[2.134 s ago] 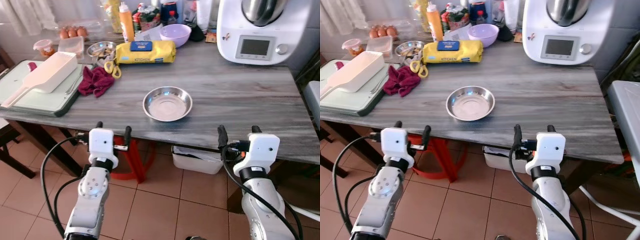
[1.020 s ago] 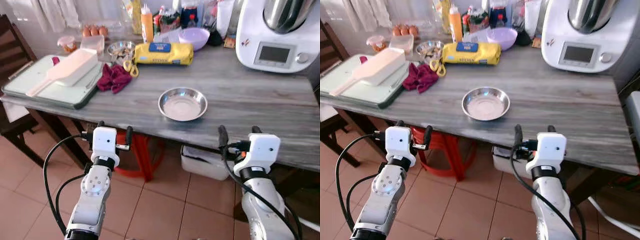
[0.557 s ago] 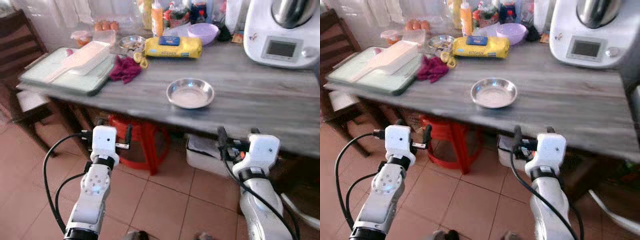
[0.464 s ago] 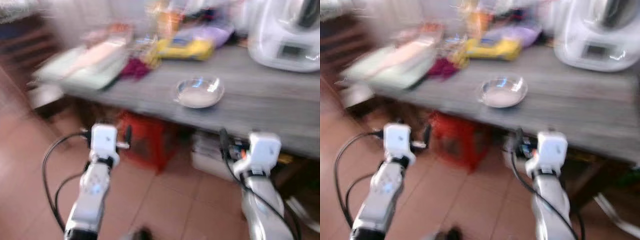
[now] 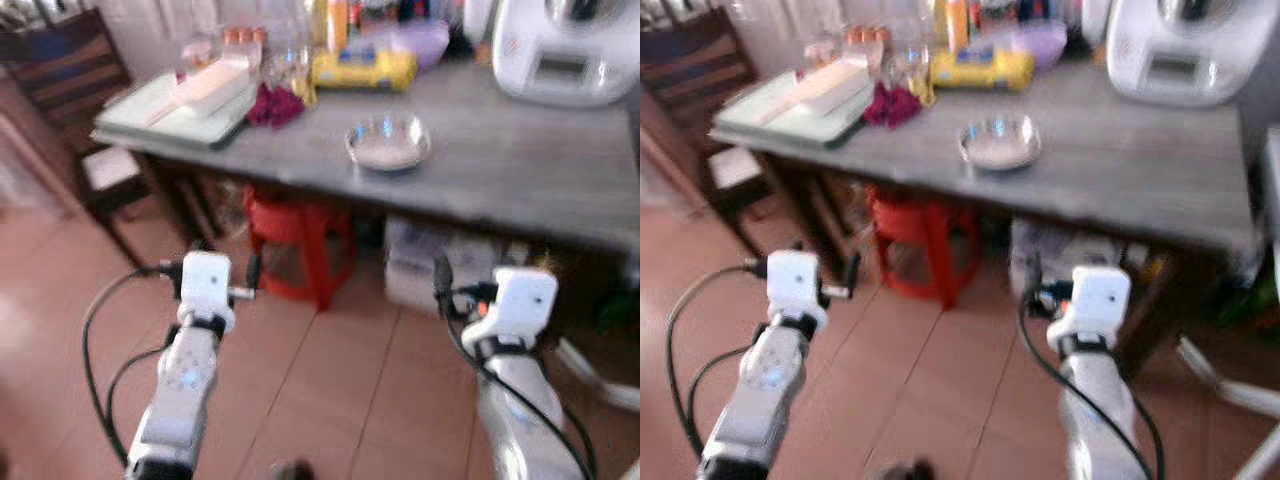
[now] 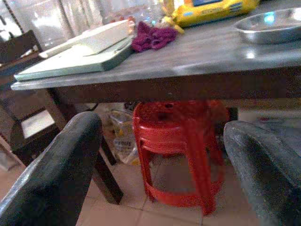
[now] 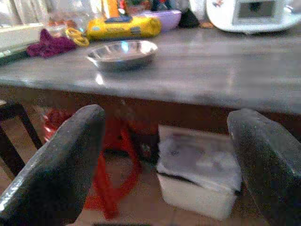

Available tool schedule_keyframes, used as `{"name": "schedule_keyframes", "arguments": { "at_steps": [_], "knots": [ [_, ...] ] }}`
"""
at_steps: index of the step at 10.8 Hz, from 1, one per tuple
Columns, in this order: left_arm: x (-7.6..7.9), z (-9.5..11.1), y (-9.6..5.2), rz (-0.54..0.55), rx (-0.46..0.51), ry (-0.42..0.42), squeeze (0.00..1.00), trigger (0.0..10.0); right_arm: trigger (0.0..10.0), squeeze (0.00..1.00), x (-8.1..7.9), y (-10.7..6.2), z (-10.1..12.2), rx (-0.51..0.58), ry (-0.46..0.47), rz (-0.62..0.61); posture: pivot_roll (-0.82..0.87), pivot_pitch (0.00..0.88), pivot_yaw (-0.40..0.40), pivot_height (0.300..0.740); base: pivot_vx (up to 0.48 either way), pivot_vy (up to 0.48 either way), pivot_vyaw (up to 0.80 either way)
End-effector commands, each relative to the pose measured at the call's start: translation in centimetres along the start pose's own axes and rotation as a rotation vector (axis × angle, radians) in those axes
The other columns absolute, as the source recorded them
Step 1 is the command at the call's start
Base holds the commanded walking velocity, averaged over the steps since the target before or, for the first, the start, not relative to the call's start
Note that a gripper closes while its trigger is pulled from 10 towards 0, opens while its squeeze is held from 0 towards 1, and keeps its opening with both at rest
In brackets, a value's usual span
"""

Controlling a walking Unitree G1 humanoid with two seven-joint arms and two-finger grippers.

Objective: Setting the table

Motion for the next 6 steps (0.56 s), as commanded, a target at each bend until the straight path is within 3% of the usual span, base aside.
{"name": "schedule_keyframes", "arguments": {
  "at_steps": [1,6],
  "knots": [
    [-0.64,0.08,0.03,0.007,-0.002,0.02,0.0,10.0,10.0,0.0,0.02,-0.01,0.17,0.004,0.015,-0.01,-0.09,0.094,0.102,0.74,-0.322,0.0,0.0],
    [-0.07,0.09,0.18,-0.014,-0.003,0.021,0.0,10.0,10.0,0.0,-0.06,-0.05,-0.03,-0.004,0.026,-0.01,-0.09,0.098,0.108,0.74,-0.329,0.0,0.0]
  ]
}}
Point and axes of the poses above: a point about 5 cm out from each wrist's last joint towards the gripper, its own y axis pointing out of the wrist towards the gripper, its own z axis along the axis of the wrist's last joint, x = y × z, the point moved 5 cm from there along y, pointing out of the wrist towards the gripper, and after that the axes turned 2 degrees about y, right-handed, at the moved point
